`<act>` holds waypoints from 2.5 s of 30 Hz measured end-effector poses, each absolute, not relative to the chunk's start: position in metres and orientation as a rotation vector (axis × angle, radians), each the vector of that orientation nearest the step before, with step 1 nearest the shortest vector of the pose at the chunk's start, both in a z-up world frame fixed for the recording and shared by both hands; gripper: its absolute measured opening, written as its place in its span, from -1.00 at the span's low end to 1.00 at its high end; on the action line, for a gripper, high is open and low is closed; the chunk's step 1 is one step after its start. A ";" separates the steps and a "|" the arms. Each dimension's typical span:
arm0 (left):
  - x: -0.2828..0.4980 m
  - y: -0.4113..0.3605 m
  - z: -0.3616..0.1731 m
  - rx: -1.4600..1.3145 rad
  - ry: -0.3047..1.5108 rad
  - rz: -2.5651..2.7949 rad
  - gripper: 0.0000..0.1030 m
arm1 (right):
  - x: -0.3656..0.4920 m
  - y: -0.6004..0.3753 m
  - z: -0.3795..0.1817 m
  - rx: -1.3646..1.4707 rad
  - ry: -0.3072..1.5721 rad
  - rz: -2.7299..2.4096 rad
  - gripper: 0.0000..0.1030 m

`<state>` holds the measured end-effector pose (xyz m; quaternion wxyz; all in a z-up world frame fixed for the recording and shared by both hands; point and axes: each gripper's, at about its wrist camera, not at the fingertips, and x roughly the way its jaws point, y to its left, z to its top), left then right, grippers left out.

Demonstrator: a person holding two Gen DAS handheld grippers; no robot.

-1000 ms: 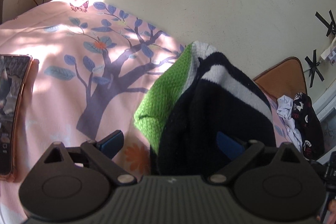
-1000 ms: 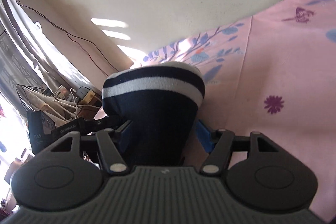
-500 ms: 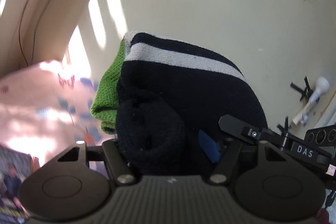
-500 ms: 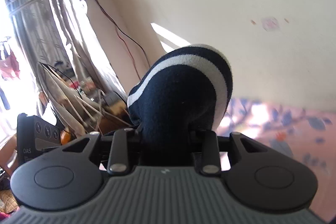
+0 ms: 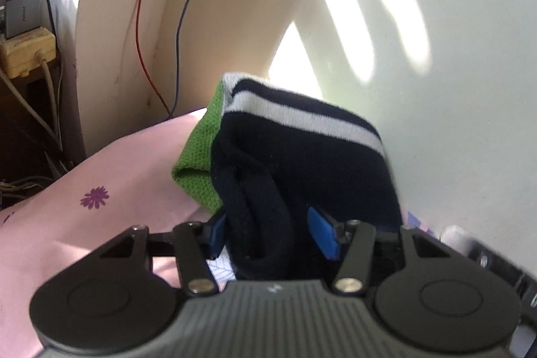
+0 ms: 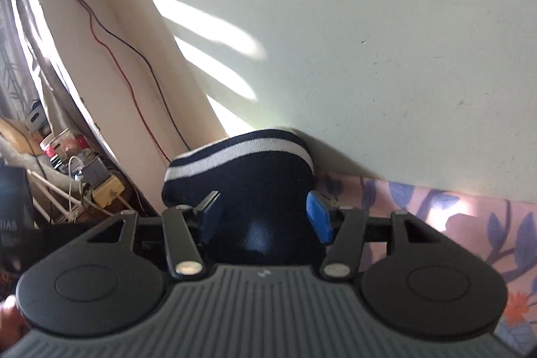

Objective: Fold small clothes

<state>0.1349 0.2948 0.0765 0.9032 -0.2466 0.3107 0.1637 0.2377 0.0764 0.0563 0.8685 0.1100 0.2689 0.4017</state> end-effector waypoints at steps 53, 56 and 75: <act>-0.019 0.031 0.050 -0.004 0.580 0.402 1.00 | 0.063 -0.058 0.016 0.183 0.636 0.602 0.77; -0.017 0.037 0.049 -0.040 0.603 0.390 1.00 | 0.063 -0.059 0.017 0.190 0.635 0.597 0.78; 0.001 0.046 0.036 -0.103 0.758 0.398 1.00 | 0.067 -0.064 0.016 0.234 0.655 0.591 0.78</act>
